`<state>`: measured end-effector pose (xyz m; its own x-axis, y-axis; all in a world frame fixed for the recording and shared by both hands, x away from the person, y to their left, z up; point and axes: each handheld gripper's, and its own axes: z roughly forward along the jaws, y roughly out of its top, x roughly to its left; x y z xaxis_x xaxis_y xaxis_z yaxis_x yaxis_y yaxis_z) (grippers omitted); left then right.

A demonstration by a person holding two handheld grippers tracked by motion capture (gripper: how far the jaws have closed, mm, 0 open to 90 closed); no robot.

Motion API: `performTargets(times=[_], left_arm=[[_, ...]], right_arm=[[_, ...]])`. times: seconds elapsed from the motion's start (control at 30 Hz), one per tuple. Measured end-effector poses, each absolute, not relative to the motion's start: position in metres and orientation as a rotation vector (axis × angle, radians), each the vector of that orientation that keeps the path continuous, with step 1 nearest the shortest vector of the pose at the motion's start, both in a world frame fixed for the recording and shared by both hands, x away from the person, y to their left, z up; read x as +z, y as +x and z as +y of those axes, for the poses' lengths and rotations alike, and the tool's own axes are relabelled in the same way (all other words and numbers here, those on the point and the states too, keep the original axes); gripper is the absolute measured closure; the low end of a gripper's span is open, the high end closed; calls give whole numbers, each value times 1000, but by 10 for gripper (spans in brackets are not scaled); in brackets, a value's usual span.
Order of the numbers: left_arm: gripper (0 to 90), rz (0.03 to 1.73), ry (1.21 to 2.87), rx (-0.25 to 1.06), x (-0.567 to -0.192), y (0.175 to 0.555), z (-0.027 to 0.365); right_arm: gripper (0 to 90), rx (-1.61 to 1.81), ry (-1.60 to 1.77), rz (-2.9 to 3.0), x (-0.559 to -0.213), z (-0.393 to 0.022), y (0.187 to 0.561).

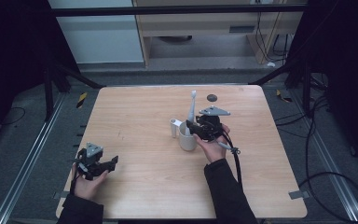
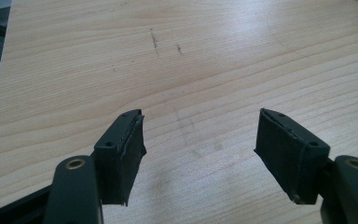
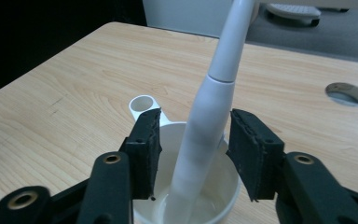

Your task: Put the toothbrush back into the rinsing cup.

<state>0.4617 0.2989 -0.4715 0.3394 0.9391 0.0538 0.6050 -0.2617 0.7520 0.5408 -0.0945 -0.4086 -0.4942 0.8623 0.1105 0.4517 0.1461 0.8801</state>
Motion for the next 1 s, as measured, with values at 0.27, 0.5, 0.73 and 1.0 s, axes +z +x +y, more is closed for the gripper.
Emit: performTargets(times=[0.27,0.5,0.73,1.0], left_arm=[[310,1346,1970,674,-471,461,298],[309,1346,1972,671,-471,461,298],[307,1357,1961,661,-471,461,299],[302,1355,1961,653,-472,461,299]], right_arm=[[383,1272,1223,2000,-391,-115,513],[336,1232,1234,2003,-394,-140,492],[257,1192,1281,1995,-413,-173,469],[217,1122,1350,1988,-433,-205,456]])
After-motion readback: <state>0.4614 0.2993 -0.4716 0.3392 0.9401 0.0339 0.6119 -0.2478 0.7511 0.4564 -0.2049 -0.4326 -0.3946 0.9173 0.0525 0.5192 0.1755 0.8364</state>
